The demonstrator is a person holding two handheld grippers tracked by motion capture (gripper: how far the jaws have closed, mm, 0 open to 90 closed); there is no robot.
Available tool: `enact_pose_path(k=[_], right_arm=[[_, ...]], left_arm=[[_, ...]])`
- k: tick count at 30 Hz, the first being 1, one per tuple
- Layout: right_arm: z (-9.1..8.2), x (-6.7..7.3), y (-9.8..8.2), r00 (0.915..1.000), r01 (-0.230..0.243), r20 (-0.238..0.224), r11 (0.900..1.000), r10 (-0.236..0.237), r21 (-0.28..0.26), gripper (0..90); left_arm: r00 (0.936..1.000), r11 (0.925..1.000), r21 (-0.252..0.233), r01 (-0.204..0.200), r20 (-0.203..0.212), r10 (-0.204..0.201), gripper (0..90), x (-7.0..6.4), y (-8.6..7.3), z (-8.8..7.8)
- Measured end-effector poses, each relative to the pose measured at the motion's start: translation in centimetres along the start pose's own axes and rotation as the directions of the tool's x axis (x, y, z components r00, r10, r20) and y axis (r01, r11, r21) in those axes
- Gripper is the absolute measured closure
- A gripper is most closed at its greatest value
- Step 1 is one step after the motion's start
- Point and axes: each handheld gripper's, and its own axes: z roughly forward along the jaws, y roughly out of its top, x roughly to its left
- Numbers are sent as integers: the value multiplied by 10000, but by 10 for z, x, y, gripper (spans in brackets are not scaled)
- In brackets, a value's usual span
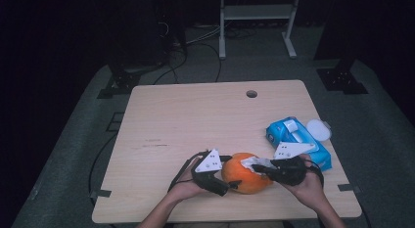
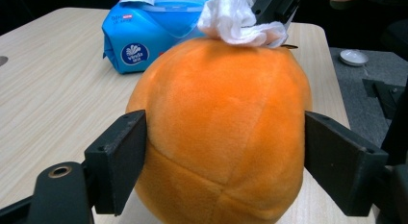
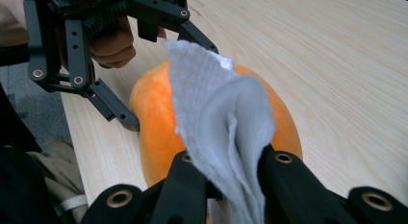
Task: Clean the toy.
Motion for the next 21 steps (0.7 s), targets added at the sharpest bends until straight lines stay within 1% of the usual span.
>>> enact_pose_path(k=[1,3,4,5,6,7,8,9,12,13,14,15,16,17,18,21], right_arm=[[0,1,1,10000,49,50,10000,-50,29,828],[0,5,4,10000,33,-29,10000,-33,-23,828],[0,5,4,10000,33,-29,10000,-33,-23,828],[2,12,8,9997,244,-72,9997,-244,-43,828],[2,12,8,9997,244,-72,9997,-244,-43,828],[3,16,10,9993,319,-168,9994,-320,-100,828],[6,21,14,9983,508,-278,9986,-512,-151,827],[7,22,15,9980,583,-241,9982,-586,-140,827],[7,20,15,9981,555,-257,9984,-558,-146,827],[5,14,13,9990,371,-254,9991,-375,-183,828],[3,10,11,9992,321,-212,9993,-324,-171,828],[3,10,11,9992,321,-212,9993,-324,-171,828],[0,4,6,9999,133,-74,9998,-134,-152,827],[0,4,6,9999,133,-74,9998,-134,-152,827],[-1,1,2,10000,-25,-63,9999,24,-143,828],[-3,3,3,10000,35,25,9999,-34,-143,827]], left_arm=[[10000,10000,-3,14,-11,-14,214,-1,1,0],[9995,9995,87,-299,-36,299,246,-5,3,1],[9995,9995,87,-299,-36,299,252,-5,3,1],[9991,9990,130,-429,-47,429,254,-7,4,2],[9986,9984,170,-535,-44,536,254,-9,4,2],[9979,9976,257,-641,-41,642,257,-9,4,1],[9976,9973,278,-686,-29,687,260,-9,3,0],[9976,9972,306,-689,-11,690,265,-9,2,-1],[9979,9976,252,-643,61,642,279,-6,1,-2],[9986,9984,218,-527,62,526,280,-5,1,-3],[9991,9990,188,-410,61,409,278,-4,1,-3],[9991,9990,188,-410,61,409,269,-4,1,-3],[9996,9994,200,-284,48,283,265,-2,1,-3],[9999,9998,142,-156,67,155,265,-1,0,-3],[9999,9999,64,-118,83,118,266,-1,0,-2],[9998,9998,106,-183,-76,184,256,-5,3,0]])
